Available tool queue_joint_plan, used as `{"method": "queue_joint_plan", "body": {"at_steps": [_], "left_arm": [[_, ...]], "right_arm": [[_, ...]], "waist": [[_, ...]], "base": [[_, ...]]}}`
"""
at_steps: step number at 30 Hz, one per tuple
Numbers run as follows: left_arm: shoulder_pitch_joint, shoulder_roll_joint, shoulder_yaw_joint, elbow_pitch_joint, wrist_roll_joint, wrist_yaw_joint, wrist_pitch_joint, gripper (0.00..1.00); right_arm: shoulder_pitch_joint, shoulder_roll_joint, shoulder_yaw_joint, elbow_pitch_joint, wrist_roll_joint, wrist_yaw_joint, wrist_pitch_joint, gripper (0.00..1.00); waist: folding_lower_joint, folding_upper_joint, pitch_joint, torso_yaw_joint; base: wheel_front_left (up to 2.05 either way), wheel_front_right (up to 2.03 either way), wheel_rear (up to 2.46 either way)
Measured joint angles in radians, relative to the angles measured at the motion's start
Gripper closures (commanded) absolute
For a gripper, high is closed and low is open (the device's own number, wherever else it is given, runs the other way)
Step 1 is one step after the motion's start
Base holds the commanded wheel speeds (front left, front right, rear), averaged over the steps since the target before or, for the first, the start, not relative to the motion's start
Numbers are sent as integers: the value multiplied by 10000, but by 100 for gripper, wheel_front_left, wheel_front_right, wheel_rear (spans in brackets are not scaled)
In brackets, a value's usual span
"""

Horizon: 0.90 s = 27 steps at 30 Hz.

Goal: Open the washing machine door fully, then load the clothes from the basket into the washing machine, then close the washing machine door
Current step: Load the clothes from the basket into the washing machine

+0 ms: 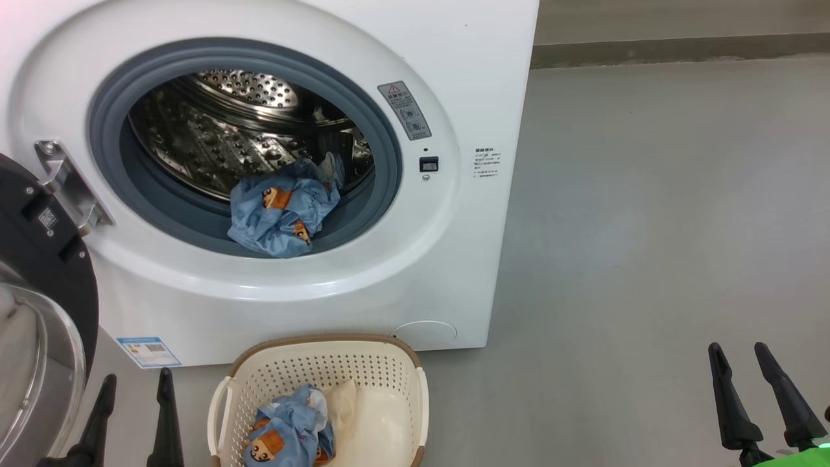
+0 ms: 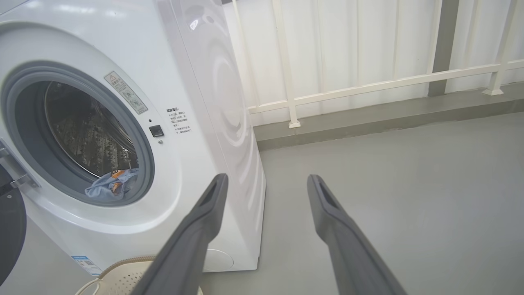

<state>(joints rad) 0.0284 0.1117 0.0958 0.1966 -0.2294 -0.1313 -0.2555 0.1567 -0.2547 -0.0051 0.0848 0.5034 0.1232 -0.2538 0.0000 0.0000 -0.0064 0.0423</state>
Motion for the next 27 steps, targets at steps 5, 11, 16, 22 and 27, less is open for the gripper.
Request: {"method": "queue_joint_plan", "body": {"at_steps": [5, 11, 16, 22, 27], "left_arm": [[0, 2, 17, -4, 0, 0, 0, 0], [-22, -4, 21, 88, -230, 0, 0, 0], [-257, -25, -44, 397, -351, 0, 0, 0], [-1302, -42, -109, 988, -520, 0, 0, 0], [-2475, 4, -314, 1689, -667, 0, 2, 0]], "right_arm": [[0, 2, 6, -2, 0, 0, 0, 0], [-19, 15, 12, 4, 0, 0, 0, 0], [-95, 69, 23, -23, -2, 0, 0, 0], [-713, 134, 42, -29, -10, 0, 0, 0], [-1271, 180, 171, 15, -31, 0, 0, 0]], "waist": [[0, 0, 35, 5], [0, 0, 142, 20], [0, 0, 406, 39], [0, 0, 1016, -23], [0, 0, 1651, -107]], "base": [[0, 0, 0], [0, 0, 0], [0, 0, 0], [0, 0, 0], [0, 0, 0]]}}
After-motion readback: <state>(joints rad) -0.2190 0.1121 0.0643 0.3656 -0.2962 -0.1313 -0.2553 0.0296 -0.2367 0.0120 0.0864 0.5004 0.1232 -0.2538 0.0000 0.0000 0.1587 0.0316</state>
